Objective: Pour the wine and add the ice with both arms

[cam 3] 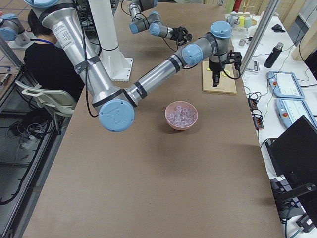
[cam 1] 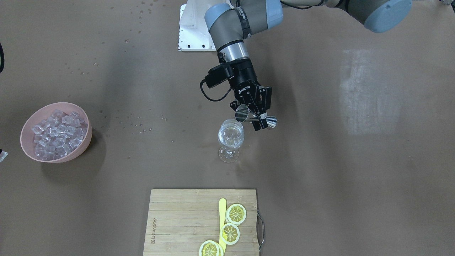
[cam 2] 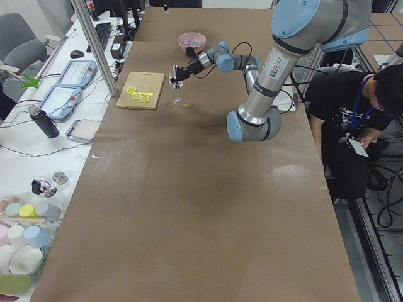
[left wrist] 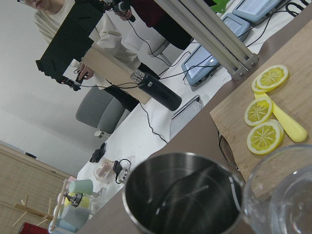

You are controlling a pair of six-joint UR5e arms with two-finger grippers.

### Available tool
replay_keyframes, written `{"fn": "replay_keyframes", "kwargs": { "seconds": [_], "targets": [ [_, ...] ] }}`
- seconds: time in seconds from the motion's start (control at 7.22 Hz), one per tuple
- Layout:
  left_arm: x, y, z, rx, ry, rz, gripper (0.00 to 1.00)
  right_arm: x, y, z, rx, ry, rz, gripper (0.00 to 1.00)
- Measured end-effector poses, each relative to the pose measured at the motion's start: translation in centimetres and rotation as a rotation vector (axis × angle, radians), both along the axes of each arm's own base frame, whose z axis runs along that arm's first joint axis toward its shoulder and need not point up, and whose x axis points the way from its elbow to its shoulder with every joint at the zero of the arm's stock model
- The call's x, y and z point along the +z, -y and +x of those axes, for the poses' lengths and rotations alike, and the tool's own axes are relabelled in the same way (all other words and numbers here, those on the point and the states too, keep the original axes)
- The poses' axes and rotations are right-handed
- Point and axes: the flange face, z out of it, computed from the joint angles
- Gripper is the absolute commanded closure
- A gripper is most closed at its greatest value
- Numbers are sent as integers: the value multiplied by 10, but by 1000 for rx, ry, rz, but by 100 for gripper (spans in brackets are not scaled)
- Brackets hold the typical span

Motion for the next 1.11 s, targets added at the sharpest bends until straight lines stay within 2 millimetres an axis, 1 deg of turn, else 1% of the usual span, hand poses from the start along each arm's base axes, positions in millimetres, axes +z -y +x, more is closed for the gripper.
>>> {"fn": "replay_keyframes", "kwargs": {
  "seconds": [0.55, 0.83, 1.11],
  "targets": [
    [-4, 2, 4, 17, 55, -9, 92, -1, 0, 2, -1, 7, -2, 100],
    [-8, 3, 7, 18, 45, -7, 91, -1, 0, 4, 0, 12, -4, 100],
    [-17, 2, 4, -6, -129, 29, 91, -1, 0, 5, 0, 15, -4, 100]
  ]
}}
